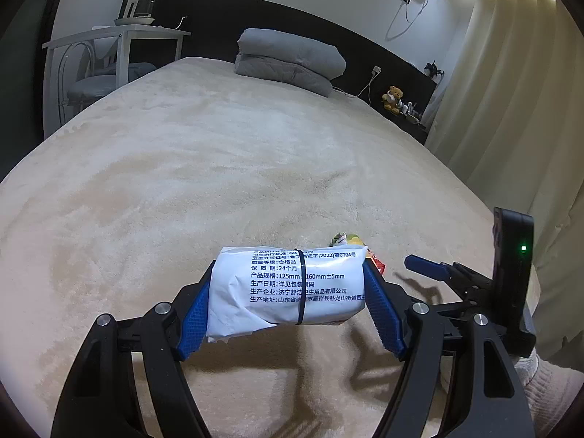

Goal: Collect trash
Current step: 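Grasp the white printed packet with the left tool while the right tool grasps the yellow-red wrapper, then carry both held items down past the bed edge toward the clear plastic bag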

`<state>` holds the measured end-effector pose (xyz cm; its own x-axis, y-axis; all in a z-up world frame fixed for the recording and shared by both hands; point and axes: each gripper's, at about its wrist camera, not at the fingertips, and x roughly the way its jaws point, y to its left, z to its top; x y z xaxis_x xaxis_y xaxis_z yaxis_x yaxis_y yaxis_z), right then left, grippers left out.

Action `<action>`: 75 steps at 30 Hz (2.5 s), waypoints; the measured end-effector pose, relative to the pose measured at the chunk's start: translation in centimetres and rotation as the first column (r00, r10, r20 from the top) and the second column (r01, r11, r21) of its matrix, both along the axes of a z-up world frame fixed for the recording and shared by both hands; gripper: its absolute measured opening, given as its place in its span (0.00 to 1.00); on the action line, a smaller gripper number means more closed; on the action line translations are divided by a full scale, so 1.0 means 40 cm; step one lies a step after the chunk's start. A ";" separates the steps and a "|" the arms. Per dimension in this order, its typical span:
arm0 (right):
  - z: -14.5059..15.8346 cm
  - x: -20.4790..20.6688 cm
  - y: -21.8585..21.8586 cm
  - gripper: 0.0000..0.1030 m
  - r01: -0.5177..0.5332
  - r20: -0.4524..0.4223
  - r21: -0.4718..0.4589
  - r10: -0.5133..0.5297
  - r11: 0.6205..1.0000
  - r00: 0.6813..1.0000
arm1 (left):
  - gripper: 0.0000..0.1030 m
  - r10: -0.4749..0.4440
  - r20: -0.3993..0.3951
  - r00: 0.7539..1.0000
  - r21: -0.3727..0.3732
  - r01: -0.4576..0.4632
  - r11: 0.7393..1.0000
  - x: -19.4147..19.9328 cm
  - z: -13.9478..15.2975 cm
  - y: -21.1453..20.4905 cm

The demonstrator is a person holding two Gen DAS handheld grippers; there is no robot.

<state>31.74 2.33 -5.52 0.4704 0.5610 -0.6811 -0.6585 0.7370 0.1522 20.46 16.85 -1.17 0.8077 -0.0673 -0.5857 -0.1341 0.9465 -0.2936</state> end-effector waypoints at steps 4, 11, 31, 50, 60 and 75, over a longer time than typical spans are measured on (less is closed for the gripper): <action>-0.018 0.024 0.030 0.88 0.036 -0.013 -0.022 -0.036 0.999 0.999 | 0.71 0.009 0.000 1.000 -0.010 -0.009 1.000 -0.005 -0.001 0.014; -0.039 0.045 0.088 0.84 0.029 -0.006 -0.089 -0.029 0.996 1.000 | 0.71 0.022 0.000 1.000 -0.029 -0.022 0.999 -0.004 -0.002 0.026; -0.005 -0.021 0.041 0.57 -0.011 0.047 -0.094 0.015 0.996 0.999 | 0.71 0.005 -0.005 1.000 -0.027 -0.005 1.000 -0.001 -0.010 0.020; 0.100 -0.164 -0.184 0.57 0.038 0.077 -0.008 -0.037 0.999 0.996 | 0.71 -0.051 0.057 0.997 0.017 0.050 0.999 -0.084 0.016 -0.097; 0.136 -0.248 -0.292 0.57 0.066 0.098 0.035 -0.069 0.997 0.993 | 0.71 -0.099 0.081 0.992 0.027 0.097 0.995 -0.150 0.015 -0.190; 0.141 -0.418 -0.430 0.57 0.097 0.130 0.053 -0.104 0.994 0.986 | 0.71 -0.133 0.092 0.987 0.020 0.131 0.991 -0.268 0.002 -0.301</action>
